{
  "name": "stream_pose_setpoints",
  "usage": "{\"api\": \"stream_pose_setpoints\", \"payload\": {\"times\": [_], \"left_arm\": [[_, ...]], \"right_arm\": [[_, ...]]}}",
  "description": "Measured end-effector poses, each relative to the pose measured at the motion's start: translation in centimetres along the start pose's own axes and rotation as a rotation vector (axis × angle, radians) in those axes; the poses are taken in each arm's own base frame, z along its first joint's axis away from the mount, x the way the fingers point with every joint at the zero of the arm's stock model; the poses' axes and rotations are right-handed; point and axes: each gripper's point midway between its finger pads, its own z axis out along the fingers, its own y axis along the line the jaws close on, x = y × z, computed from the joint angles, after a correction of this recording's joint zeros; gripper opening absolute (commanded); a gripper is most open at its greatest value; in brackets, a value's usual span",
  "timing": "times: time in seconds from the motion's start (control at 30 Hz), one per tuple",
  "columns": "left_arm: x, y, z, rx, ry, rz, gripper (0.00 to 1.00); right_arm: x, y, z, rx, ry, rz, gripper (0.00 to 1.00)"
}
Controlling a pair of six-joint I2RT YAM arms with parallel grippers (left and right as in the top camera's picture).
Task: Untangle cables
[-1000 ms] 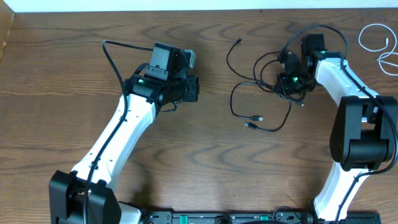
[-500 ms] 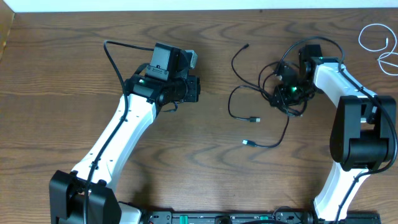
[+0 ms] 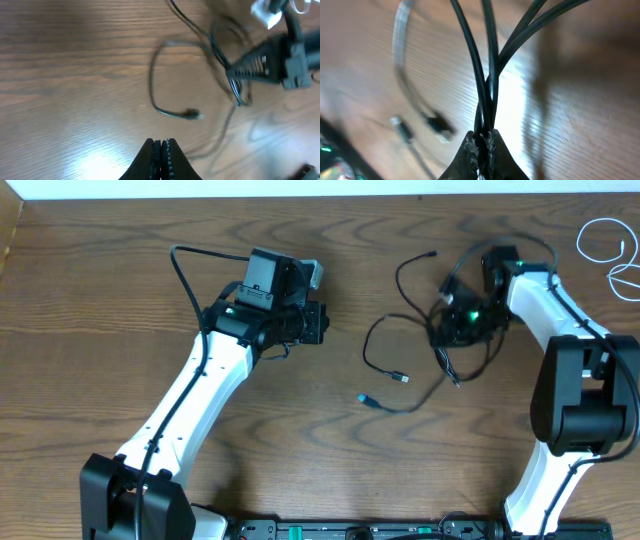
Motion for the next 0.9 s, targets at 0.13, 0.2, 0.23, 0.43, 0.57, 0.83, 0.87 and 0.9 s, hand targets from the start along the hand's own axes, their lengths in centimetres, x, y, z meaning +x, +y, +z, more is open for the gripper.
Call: {"api": "stream_pose_setpoints", "payload": {"times": [0.13,0.2,0.23,0.43,0.57,0.83,0.87,0.9], "left_arm": [[0.0,-1.4,0.1,0.061,0.002,0.007,0.08],[-0.1,-2.1,0.1,0.097,0.0,0.009,0.08],[-0.3,-2.5,0.1,0.116,-0.004,0.012,0.11],[-1.1,-6.6,0.1,0.259,-0.042,0.087,0.26],[-1.1,-9.5,0.3,0.33,-0.064,0.157,0.27],[-0.3,-12.4,3.4,0.404,-0.044,0.217,0.27],[-0.2,-12.4,3.9,0.406,-0.04,0.216,0.27],[-0.2,-12.5,4.5,0.409,-0.037,0.214,0.27]], "right_arm": [[-2.7,3.2,-3.6,-0.053,-0.131,-0.003,0.01],[-3.5,5.1,-5.5,-0.075,-0.187,0.003,0.01],[-3.6,6.0,-6.3,-0.083,-0.208,0.011,0.01],[-3.8,8.5,-7.8,-0.122,-0.235,0.138,0.01],[-4.1,8.7,-7.5,-0.136,-0.235,0.234,0.01],[-5.1,9.0,-8.1,-0.193,-0.265,0.328,0.01],[-5.2,9.1,-8.2,-0.203,-0.265,0.334,0.01],[-5.2,9.0,-8.3,-0.211,-0.266,0.339,0.01]]}}
